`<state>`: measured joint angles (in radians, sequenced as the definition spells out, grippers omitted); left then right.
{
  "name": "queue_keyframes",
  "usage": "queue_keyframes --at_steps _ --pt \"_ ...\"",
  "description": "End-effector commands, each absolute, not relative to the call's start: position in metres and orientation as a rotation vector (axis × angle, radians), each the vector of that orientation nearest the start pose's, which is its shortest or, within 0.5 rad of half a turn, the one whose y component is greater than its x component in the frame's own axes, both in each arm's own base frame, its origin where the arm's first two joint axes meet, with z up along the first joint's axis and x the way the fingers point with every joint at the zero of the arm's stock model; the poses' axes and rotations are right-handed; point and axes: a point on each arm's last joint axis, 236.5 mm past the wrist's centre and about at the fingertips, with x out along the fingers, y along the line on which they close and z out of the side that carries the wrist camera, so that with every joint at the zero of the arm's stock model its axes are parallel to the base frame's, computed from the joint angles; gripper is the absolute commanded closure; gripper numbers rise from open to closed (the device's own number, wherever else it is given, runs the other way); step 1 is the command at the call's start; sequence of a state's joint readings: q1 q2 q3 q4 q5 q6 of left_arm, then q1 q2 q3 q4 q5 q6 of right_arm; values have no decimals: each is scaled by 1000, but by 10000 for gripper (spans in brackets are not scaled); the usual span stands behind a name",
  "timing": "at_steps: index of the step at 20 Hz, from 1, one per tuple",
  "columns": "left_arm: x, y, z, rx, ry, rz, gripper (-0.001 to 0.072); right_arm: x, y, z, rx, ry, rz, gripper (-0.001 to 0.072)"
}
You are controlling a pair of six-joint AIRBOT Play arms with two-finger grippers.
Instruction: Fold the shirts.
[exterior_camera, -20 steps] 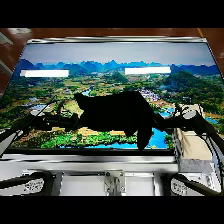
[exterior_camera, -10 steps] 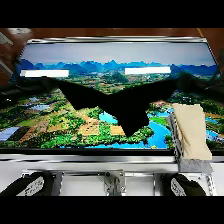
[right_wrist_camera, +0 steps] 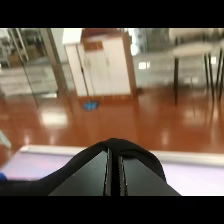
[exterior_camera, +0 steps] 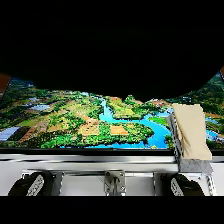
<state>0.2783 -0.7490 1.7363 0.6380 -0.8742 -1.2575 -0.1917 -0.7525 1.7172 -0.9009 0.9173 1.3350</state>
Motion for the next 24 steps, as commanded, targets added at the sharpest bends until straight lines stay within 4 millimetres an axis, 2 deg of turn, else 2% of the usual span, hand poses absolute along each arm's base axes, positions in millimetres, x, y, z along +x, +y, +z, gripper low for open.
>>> queue_keyframes --at_steps 1,4,6,8,11,13,15,17,19,21,24 --pt "199 -60 570 -187 -288 -262 665 224 73 563 130 -238 342 645" --pt "194 -55 523 -153 -96 -193 665 218 74 560 140 -209 336 644" --pt "200 -47 483 -122 70 -154 665 227 70 541 146 -126 317 645" --pt "212 -34 446 -121 195 -110 665 243 63 507 143 13 282 645" --pt "242 -15 381 -161 373 -64 665 284 57 436 185 311 276 645" --pt "261 -9 325 -210 514 -61 664 320 53 388 213 494 288 645" --pt "278 -3 267 -263 645 -52 665 368 44 342 255 630 285 645" --pt "299 5 221 -312 712 -32 664 416 40 298 318 722 295 645" --pt "326 16 190 -353 730 -4 665 470 45 249 392 785 316 645" --pt "360 26 169 -403 729 12 664 520 62 198 414 810 323 645" --pt "418 35 141 -544 687 22 664 583 82 139 452 768 298 645"
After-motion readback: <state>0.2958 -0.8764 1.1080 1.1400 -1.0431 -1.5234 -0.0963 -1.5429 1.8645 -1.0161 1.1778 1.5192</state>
